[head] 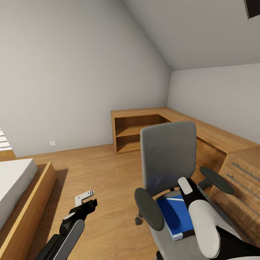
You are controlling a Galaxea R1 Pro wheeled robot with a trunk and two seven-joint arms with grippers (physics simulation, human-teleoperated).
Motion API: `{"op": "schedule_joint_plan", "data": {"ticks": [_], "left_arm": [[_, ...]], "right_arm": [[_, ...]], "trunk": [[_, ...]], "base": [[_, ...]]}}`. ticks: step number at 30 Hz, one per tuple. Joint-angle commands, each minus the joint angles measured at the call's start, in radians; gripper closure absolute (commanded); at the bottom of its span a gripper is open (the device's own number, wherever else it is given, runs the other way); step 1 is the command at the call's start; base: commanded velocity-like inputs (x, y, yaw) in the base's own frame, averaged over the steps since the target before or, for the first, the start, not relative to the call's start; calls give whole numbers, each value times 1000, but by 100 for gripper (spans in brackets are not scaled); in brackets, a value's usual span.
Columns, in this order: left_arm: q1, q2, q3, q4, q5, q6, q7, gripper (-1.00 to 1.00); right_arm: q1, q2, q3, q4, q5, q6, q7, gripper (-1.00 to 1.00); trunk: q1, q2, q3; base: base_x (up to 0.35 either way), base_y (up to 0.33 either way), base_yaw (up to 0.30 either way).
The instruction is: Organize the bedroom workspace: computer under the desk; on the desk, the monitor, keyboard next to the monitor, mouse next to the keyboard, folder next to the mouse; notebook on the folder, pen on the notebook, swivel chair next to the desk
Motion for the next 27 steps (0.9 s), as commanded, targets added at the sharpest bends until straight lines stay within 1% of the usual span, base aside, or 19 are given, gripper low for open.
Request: {"op": "schedule_joint_plan", "data": {"ticks": [1,9,16,21,27], "left_arm": [[-1,1,-2,-1,7,2,8,-100],[-1,1,-2,-1,7,2,8,-100],[-1,1,-2,-1,7,2,8,-100],[-1,1,-2,-1,7,1,8,-100],[-1,1,-2,-1,8,1,8,-100]], "right_arm": [[-1,1,-4,-3,2,10,-3,-100],[-1,1,-4,-3,1,10,-3,-100],[-1,1,-4,-3,1,11,-3,-100],[-1,1,-4,-3,1,11,-3,-100],[-1,1,-4,-3,2,10,-3,-100]], "trunk": [[4,-8,-4],[35,-64,-29],[35,-64,-29],[54,-99,-45],[54,-99,-45]], "base": [[0,0,0],[0,0,0],[0,0,0],[0,0,0],[0,0,0]]}}
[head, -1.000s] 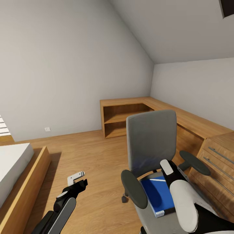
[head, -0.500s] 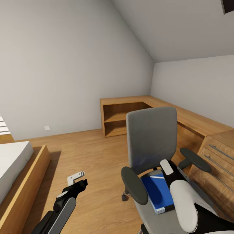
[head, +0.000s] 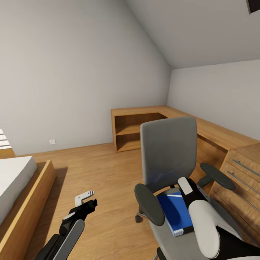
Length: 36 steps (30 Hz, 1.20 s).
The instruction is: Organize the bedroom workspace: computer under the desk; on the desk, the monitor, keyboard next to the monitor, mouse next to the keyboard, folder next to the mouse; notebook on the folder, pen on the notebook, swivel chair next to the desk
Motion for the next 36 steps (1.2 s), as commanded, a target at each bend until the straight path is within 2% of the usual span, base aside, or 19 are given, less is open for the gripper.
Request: {"op": "schedule_joint_plan", "data": {"ticks": [1,17,36], "left_arm": [[-1,1,-3,-1,7,1,8,-100],[-1,1,-3,-1,6,1,8,-100],[-1,1,-4,-1,6,2,8,-100]], "right_arm": [[0,1,-4,-3,2,10,-3,-100],[0,7,9,-3,4,7,-67,-100],[0,9,22,-3,4,7,-93,-100]], "trunk": [[0,-1,-1],[0,-1,-1],[0,-1,-1]], "base": [[0,0,0],[0,0,0],[0,0,0]]}}
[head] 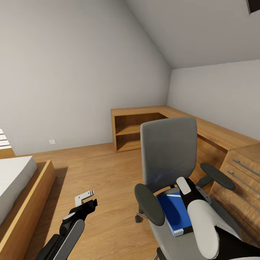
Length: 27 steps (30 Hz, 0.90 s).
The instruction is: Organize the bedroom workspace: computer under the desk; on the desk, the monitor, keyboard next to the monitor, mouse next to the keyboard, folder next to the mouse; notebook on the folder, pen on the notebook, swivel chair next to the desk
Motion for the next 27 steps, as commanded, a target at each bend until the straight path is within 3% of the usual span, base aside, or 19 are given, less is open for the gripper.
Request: {"op": "schedule_joint_plan", "data": {"ticks": [1,17,27], "left_arm": [[-1,1,-3,-1,7,2,8,-100],[-1,2,-1,0,8,1,8,-100],[-1,2,-2,5,7,2,8,-100]], "right_arm": [[0,1,-4,-3,2,10,-3,-100],[0,1,-3,-3,3,11,-3,-100],[0,1,-3,-3,3,11,-3,-100]], "trunk": [[0,-1,-1],[0,-1,-1],[0,-1,-1]], "base": [[0,0,0],[3,3,0],[98,90,0]]}}
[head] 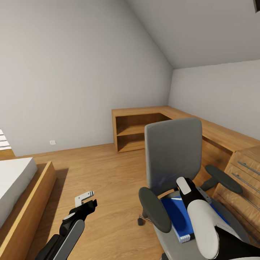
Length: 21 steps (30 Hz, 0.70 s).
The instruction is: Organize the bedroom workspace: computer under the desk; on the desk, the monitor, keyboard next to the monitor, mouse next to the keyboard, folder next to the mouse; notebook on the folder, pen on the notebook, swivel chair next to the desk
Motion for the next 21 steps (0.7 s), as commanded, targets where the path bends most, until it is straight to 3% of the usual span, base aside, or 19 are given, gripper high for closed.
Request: {"op": "schedule_joint_plan", "data": {"ticks": [1,21], "left_arm": [[-1,1,-3,0,7,2,8,-100],[-1,0,-14,13,5,1,7,-100]], "right_arm": [[0,1,-4,-3,2,11,-3,-100],[0,1,-4,-3,2,11,-2,-100]], "trunk": [[0,0,-1],[0,0,-1]], "base": [[24,22,0],[3,3,0]]}}
